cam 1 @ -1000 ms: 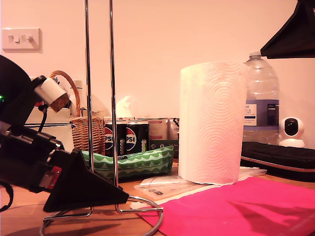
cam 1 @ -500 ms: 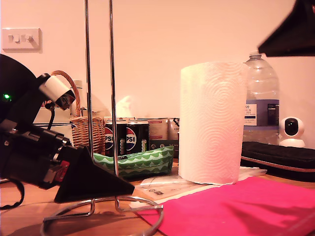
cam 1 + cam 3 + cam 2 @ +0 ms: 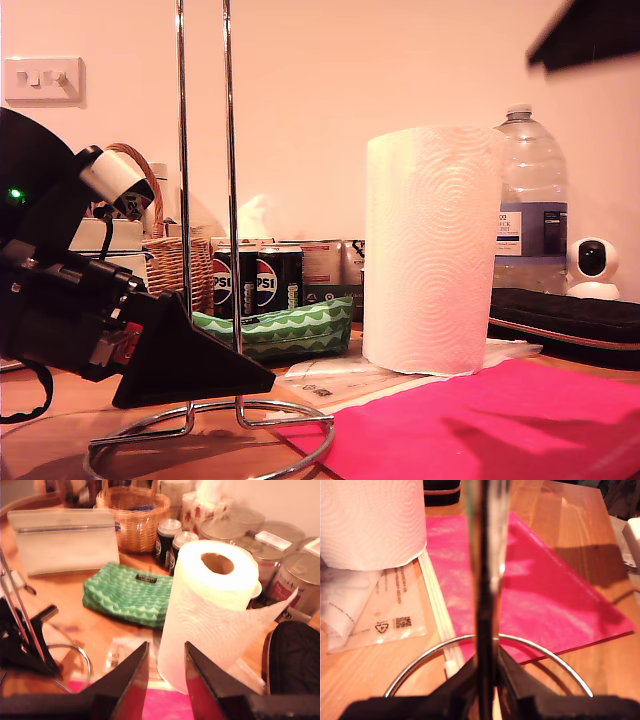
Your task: Insert the paper towel roll into the metallic stand.
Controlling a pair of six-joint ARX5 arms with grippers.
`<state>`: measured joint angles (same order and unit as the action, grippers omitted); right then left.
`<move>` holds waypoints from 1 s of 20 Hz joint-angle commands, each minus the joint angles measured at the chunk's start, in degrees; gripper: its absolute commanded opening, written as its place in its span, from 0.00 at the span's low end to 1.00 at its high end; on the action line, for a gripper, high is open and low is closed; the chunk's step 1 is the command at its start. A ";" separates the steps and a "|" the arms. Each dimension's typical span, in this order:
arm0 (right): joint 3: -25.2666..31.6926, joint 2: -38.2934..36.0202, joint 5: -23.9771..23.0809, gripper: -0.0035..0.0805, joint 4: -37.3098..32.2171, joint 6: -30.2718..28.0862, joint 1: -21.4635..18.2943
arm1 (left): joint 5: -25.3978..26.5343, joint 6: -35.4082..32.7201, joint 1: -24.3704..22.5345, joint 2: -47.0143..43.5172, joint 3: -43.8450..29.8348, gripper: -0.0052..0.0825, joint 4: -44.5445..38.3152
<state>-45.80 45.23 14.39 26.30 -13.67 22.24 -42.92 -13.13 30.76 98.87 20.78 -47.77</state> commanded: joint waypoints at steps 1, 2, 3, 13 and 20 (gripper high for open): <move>-1.75 2.25 -0.22 0.27 1.77 -2.01 0.26 | -0.35 0.24 0.09 -3.58 -0.13 0.03 0.96; -2.84 3.50 -0.39 0.27 2.73 -3.23 0.26 | -0.33 0.24 0.09 -5.27 -0.13 0.03 2.84; -3.82 4.74 -0.98 0.27 3.34 -4.85 0.26 | -0.11 0.15 0.09 -6.93 -0.13 0.03 4.79; -13.88 15.39 -2.99 0.30 5.79 -9.27 0.26 | 6.05 -5.79 0.09 -13.94 -0.02 0.03 17.66; -14.71 16.11 -2.97 0.30 6.01 -9.22 0.26 | 5.51 -9.86 -0.39 -6.23 -0.02 0.03 12.87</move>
<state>-60.16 60.97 11.40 32.34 -22.61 22.22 -37.01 -22.63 30.57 91.13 20.73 -33.45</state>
